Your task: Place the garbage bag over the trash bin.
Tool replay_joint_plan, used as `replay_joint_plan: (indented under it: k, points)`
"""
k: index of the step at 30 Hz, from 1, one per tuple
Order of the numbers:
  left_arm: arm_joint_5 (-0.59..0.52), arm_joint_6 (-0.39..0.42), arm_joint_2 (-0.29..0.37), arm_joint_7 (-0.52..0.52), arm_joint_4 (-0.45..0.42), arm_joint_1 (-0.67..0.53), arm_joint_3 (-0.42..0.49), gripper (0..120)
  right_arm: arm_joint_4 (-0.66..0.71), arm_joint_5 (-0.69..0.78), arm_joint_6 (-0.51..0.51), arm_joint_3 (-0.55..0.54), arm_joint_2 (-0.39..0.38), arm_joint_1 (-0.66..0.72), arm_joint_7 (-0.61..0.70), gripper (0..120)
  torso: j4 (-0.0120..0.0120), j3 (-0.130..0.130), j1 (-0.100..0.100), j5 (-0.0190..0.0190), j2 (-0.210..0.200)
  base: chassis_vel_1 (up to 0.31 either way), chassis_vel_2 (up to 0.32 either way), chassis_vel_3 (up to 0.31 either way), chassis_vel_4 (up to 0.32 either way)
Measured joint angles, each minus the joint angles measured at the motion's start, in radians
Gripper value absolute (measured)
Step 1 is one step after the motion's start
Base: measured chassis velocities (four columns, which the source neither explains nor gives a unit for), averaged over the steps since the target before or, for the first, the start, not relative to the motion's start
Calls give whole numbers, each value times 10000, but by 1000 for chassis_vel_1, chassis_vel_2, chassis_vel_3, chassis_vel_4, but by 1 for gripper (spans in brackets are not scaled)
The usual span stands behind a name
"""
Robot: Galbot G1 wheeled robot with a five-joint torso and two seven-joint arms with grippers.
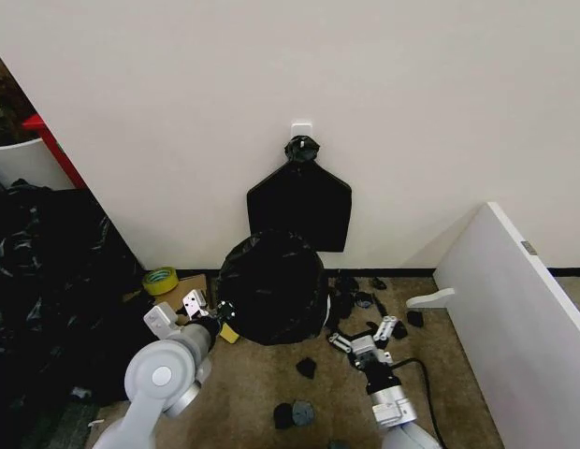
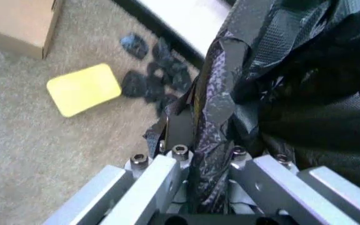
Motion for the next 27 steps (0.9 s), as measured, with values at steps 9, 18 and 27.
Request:
replay_joint_plan:
  k: [9,18,27]
  points:
    - [644,253,-190,-111,668,31,502,1,294,79,443,577,313,891,-154,100,5,0,1,0,0,0,0,0,0]
    - [1636,540,-528,-167,1224,19,672,4,194,-415,1605,434,545,1263,-1805,100,0,0,0,0,0,0,0,0,0]
    - [1923,620,-502,-150,853,360,569,38,293,-518,1623,440,595,1055,-1862,100,1,-1,0,0,0,0,0,0,0]
